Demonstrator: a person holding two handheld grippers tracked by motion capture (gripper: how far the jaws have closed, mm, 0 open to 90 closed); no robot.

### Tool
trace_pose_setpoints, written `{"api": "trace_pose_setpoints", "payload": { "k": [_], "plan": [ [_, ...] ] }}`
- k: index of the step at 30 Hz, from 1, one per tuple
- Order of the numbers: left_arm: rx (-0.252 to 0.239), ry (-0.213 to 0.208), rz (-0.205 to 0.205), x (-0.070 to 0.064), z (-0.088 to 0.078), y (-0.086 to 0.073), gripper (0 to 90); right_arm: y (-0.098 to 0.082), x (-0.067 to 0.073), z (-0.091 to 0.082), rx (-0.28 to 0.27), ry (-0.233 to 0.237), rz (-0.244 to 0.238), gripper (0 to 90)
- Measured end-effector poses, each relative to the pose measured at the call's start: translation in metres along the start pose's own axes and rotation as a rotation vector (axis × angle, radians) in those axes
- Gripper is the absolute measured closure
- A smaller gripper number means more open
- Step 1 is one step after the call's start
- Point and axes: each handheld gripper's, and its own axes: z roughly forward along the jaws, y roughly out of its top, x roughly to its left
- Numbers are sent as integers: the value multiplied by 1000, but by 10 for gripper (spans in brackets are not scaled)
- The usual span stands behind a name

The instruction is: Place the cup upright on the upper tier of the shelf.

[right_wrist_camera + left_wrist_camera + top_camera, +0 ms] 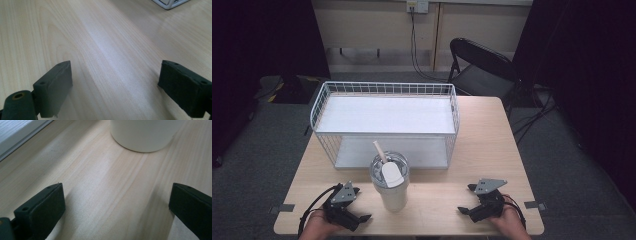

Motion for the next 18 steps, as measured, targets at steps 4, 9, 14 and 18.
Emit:
{"api": "trace_pose_setpoints", "payload": {
  "k": [4,9,14,18],
  "plan": [
    [0,4,-3,0,0,0,1,-1,1,-1,0,-8,5,110],
    [-13,-5,-16,-1,0,1,21,-1,1,-1,0,-10,8,110],
    [-18,-35,17,-5,-2,7,181,-1,1,-1,0,-10,8,110],
    [-41,-77,22,-10,-3,15,175,-1,1,-1,0,-10,7,110]
  ]
}}
